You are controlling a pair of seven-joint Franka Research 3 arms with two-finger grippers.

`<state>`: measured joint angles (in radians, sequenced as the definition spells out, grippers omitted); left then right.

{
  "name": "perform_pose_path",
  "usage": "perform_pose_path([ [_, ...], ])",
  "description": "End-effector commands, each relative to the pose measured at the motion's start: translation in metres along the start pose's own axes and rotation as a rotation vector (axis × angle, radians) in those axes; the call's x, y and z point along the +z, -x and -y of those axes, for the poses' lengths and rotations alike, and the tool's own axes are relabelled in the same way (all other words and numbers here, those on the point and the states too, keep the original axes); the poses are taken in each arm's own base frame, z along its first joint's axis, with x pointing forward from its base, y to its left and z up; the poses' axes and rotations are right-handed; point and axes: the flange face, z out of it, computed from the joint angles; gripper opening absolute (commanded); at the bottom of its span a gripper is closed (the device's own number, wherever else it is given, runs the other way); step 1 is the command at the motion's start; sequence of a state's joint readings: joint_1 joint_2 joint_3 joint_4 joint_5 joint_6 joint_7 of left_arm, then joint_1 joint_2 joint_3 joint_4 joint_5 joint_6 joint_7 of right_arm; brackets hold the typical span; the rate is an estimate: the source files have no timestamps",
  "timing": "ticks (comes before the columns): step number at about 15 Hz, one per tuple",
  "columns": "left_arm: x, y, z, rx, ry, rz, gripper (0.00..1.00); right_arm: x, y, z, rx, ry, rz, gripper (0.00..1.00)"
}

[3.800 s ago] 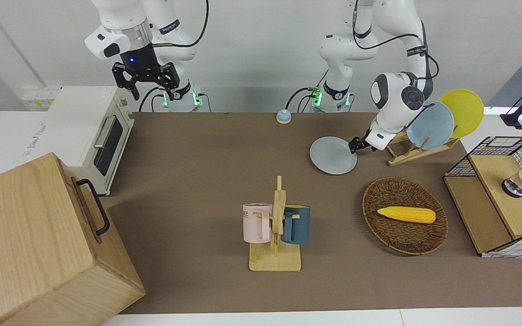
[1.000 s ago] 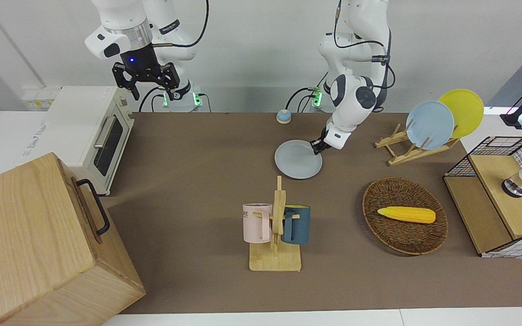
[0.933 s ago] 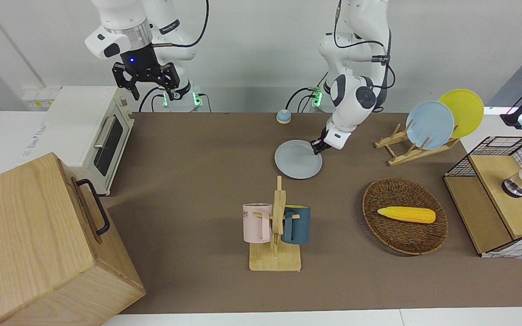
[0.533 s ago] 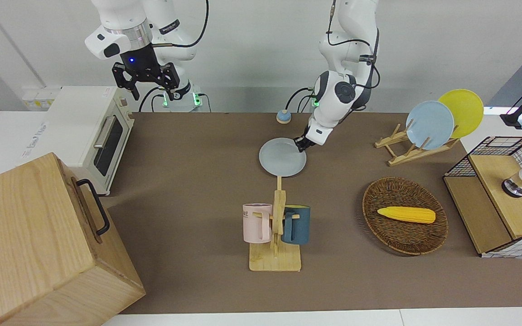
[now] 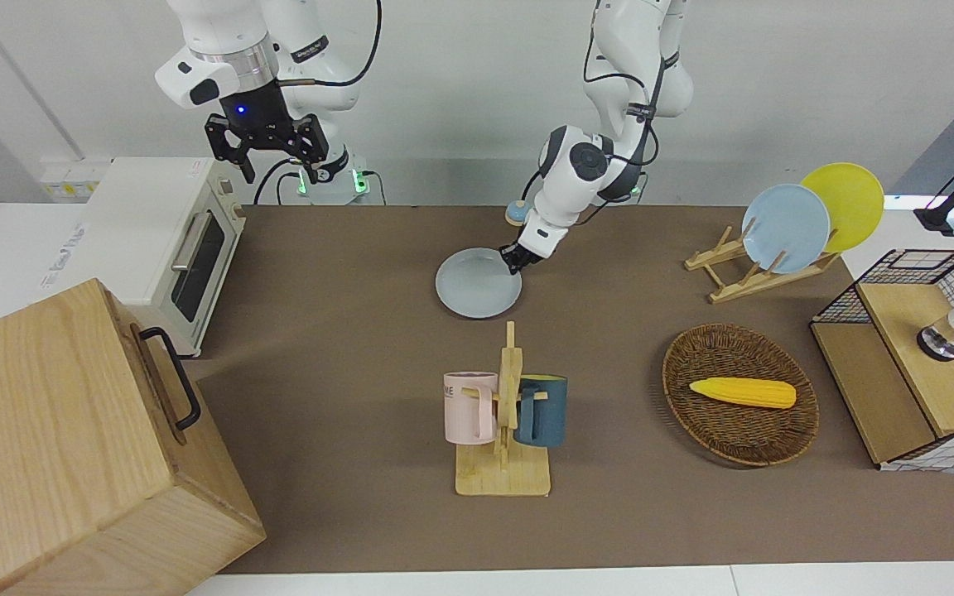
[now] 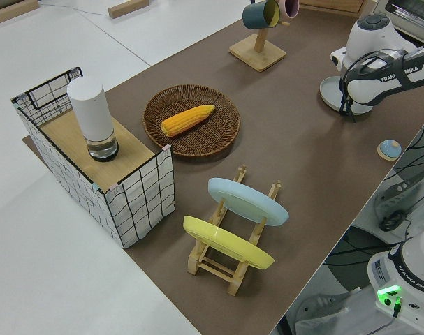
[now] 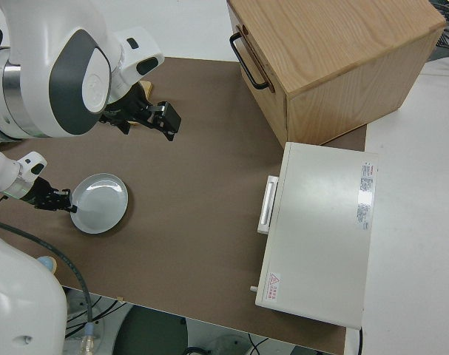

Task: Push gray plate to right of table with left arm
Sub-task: 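Push the gray plate with the left gripper across the table toward the toaster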

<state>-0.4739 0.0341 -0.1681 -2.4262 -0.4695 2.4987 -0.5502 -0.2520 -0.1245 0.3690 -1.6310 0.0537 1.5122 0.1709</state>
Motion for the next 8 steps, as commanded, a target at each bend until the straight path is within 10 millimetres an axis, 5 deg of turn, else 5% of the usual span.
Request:
perform_pose_path([
  [1,0.021,0.005,-0.037,-0.014,0.037,0.009,0.0,0.0,0.008,-0.001,0.022,-0.009,0.004,0.996],
  [8,0.031,0.015,-0.082,0.042,0.068,0.011,0.0,0.0,0.008,-0.001,0.02,-0.009,0.004,0.996],
])
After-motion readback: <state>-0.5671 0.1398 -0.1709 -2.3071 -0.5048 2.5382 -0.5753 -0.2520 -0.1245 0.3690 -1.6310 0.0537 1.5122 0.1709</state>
